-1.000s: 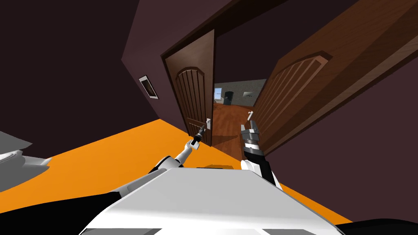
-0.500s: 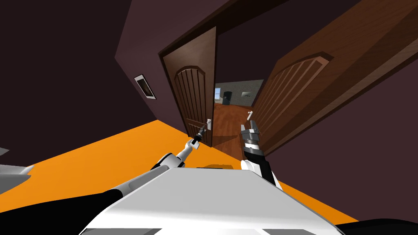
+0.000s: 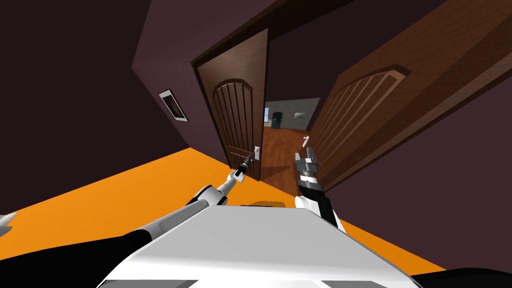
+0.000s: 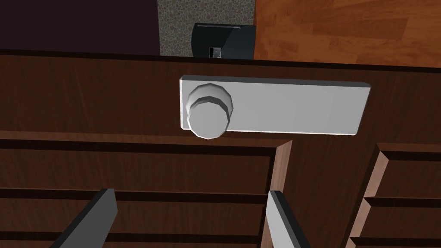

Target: Push the door open

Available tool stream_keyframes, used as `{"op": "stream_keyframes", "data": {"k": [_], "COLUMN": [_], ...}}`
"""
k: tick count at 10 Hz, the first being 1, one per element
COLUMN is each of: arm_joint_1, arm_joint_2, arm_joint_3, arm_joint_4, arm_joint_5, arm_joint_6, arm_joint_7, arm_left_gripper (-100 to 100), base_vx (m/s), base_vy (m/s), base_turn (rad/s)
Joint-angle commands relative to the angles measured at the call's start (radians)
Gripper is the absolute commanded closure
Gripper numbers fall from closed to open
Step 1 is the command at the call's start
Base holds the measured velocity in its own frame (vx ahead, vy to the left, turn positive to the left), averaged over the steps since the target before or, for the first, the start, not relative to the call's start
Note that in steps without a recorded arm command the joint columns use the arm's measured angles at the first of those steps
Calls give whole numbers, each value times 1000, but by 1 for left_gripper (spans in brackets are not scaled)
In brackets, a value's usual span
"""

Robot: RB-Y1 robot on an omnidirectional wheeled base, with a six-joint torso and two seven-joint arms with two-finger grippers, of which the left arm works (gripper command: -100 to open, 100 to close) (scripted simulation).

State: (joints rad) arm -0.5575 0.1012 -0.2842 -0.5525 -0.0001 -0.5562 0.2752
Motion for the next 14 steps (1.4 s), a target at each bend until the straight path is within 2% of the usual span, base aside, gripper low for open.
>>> {"op": "stream_keyframes", "data": {"k": [1,9,10,14], "arm_joint_1": [1,5,5,5], "arm_joint_2": [0,-4,-4,-4], "arm_joint_3": [4,21,21,21], "arm_joint_4": [2,7,7,7], "arm_joint_5": [1,6,6,6], "arm_joint_6": [-1,-4,-4,-4], "arm_joint_7": [-3,-16,-16,-16], "arm_left_gripper": [-100,-100,100,100], "base_vx": [116,177,-8,-8], "base_vy": [-25,-64,3,5], "base_turn": [-39,-23,3,-7]}}
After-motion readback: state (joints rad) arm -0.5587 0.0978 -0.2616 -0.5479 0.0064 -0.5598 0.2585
